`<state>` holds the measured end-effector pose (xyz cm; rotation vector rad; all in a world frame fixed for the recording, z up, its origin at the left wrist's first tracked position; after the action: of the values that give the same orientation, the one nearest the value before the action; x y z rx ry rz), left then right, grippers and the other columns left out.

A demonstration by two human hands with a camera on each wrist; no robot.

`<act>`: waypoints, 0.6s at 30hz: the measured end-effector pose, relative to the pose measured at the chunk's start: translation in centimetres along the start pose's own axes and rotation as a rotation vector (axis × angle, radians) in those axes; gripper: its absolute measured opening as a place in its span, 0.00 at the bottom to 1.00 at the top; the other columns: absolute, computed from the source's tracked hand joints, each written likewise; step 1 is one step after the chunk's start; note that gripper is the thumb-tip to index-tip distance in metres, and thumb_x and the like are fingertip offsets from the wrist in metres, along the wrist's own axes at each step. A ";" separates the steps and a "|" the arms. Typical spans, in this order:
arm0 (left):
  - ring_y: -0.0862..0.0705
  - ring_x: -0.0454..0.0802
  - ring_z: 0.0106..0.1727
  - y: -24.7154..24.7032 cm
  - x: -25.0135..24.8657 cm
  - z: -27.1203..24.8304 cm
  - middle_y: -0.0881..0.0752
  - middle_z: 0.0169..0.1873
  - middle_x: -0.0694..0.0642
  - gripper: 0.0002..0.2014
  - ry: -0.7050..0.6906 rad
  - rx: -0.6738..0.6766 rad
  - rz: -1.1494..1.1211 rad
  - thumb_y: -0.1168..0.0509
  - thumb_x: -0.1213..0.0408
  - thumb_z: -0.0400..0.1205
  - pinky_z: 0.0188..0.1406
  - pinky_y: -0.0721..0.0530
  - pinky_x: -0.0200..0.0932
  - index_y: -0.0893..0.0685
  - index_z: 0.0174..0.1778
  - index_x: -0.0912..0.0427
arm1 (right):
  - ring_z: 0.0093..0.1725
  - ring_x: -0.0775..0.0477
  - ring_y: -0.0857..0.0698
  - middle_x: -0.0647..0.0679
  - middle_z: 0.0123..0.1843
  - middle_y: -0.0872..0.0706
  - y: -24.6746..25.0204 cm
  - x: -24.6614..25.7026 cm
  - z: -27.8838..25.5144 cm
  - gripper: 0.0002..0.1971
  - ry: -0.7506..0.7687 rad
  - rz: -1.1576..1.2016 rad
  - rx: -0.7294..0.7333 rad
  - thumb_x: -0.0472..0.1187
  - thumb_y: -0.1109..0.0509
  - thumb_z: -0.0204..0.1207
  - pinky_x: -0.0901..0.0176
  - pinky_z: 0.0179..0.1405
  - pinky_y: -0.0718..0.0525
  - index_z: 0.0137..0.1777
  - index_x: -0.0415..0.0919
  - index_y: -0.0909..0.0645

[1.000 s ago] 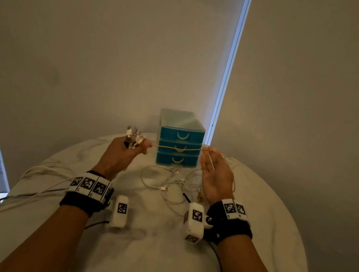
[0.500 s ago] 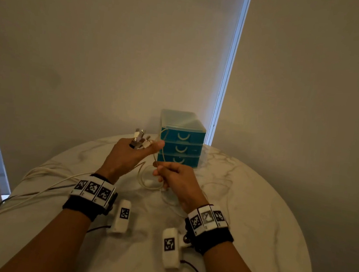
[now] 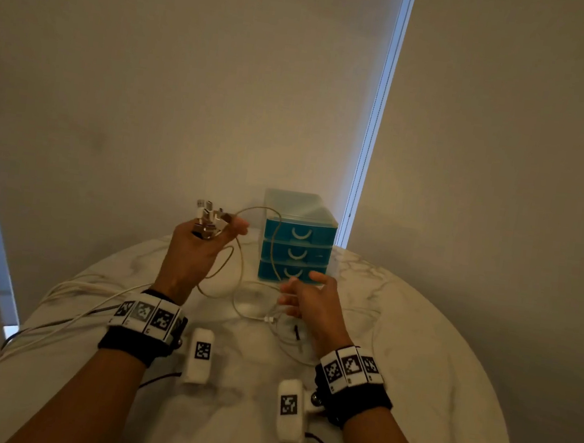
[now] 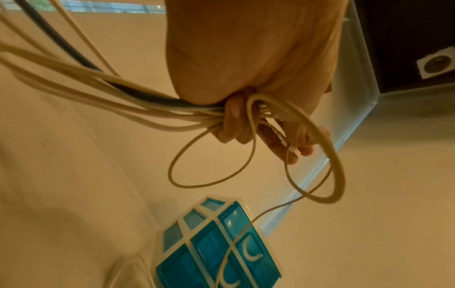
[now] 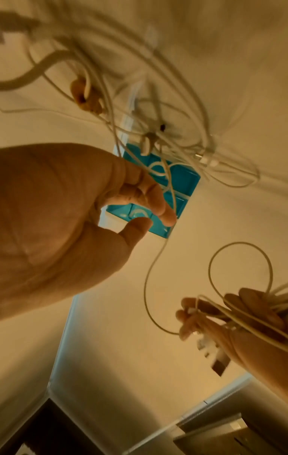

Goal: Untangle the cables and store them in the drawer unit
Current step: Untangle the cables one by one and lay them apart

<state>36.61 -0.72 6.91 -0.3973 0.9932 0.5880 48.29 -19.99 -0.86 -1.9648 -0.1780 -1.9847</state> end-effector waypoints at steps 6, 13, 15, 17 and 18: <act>0.18 0.30 0.31 1.0 -1.2 -0.3 0.05 0.53 0.53 0.18 -0.017 -0.063 -0.091 0.30 0.47 0.87 0.68 0.21 0.78 0.08 0.57 0.60 | 0.21 0.53 0.25 0.43 0.38 0.08 -0.7 -2.3 -0.5 0.06 -0.147 -0.344 0.263 0.42 0.26 0.87 0.63 0.18 0.30 0.52 0.39 0.16; 0.34 0.40 0.24 1.9 -0.8 0.3 0.06 0.50 0.52 0.15 -0.045 -0.095 -0.177 0.32 0.49 0.90 0.25 0.31 0.36 0.09 0.56 0.58 | 0.20 0.53 0.23 0.41 0.37 0.05 -1.3 -3.2 -0.2 0.12 -0.168 -0.415 0.205 0.43 0.28 0.87 0.62 0.21 0.27 0.59 0.33 0.14; 0.25 0.34 0.26 1.7 -1.0 0.1 0.06 0.48 0.51 0.19 -0.022 -0.085 -0.153 0.31 0.48 0.89 0.41 0.16 0.46 0.09 0.57 0.62 | 0.19 0.52 0.22 0.39 0.35 0.06 -0.9 -2.2 -0.2 0.09 -0.133 -0.355 0.144 0.41 0.31 0.89 0.64 0.18 0.27 0.57 0.34 0.14; 0.19 0.30 0.30 1.4 -1.0 -0.1 0.05 0.53 0.56 0.20 0.005 -0.066 -0.131 0.30 0.48 0.88 0.66 0.18 0.75 0.09 0.58 0.64 | 0.18 0.52 0.20 0.40 0.33 0.06 -0.1 -0.6 -0.2 0.08 -0.067 -0.327 0.076 0.40 0.34 0.90 0.67 0.15 0.29 0.60 0.37 0.16; 0.18 0.31 0.30 1.4 -0.9 -0.2 0.05 0.54 0.56 0.19 0.014 -0.063 -0.130 0.30 0.48 0.88 0.73 0.25 0.81 0.08 0.58 0.63 | 0.18 0.51 0.19 0.40 0.34 0.06 0.5 0.0 0.0 0.08 -0.041 -0.296 0.044 0.40 0.35 0.90 0.66 0.15 0.29 0.61 0.37 0.17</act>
<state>35.24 -0.03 7.55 -0.5179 0.9560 0.5007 48.43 -20.41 -0.96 -2.0501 -0.5465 -2.0951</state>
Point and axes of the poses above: each hand's wrist, its own z-axis towards the middle knuckle, its own y-axis out of the back of the hand, x = y × z, the point moved 5 cm from there along z, towards the middle knuckle
